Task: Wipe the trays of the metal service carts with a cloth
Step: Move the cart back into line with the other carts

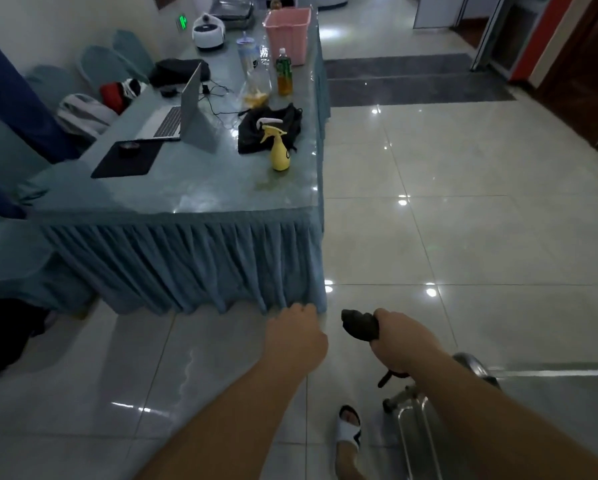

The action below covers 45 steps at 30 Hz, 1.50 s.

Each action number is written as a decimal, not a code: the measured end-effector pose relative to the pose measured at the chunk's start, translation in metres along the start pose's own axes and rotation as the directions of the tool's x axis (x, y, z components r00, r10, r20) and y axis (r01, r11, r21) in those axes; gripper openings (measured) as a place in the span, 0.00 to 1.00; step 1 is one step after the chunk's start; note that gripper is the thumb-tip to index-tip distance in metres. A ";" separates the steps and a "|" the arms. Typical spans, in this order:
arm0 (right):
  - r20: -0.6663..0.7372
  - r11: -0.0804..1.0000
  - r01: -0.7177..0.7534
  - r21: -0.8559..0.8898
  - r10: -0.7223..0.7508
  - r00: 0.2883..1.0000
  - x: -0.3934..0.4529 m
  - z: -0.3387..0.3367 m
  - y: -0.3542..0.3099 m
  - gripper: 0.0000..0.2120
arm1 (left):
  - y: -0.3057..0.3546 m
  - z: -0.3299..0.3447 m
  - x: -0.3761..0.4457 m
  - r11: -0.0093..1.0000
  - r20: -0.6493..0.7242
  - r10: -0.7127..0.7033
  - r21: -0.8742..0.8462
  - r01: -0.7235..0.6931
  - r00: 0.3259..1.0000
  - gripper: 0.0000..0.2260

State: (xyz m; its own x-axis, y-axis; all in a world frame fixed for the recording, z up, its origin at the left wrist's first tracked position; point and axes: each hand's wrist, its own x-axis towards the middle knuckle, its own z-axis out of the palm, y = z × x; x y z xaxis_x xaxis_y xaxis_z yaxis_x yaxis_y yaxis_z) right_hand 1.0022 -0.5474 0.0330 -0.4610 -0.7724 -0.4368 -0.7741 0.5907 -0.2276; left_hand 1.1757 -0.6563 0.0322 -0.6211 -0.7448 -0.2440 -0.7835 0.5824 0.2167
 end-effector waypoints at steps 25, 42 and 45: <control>-0.058 0.797 -0.298 0.525 0.383 0.922 0.303 -0.200 0.165 0.03 | 0.170 -0.089 0.437 0.876 0.165 0.386 0.244 -0.417 0.908 0.16; 0.165 0.247 -0.634 0.732 0.840 0.517 0.335 -0.219 0.363 0.05 | 0.438 -0.028 0.630 0.383 0.483 0.748 0.246 -0.890 0.455 0.19; 0.188 0.208 -0.656 0.726 0.857 0.480 0.332 -0.225 0.425 0.05 | 0.507 -0.019 0.641 0.333 0.506 0.754 0.257 -0.907 0.420 0.20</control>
State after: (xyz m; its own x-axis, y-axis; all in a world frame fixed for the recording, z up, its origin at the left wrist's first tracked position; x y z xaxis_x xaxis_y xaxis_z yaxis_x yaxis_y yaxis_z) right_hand 0.4221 -0.6051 -0.0134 -0.8033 0.1789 -0.5681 0.4557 0.7988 -0.3928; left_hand 0.3812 -0.8445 0.0033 -0.8610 0.2909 -0.4173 0.2974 0.9534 0.0510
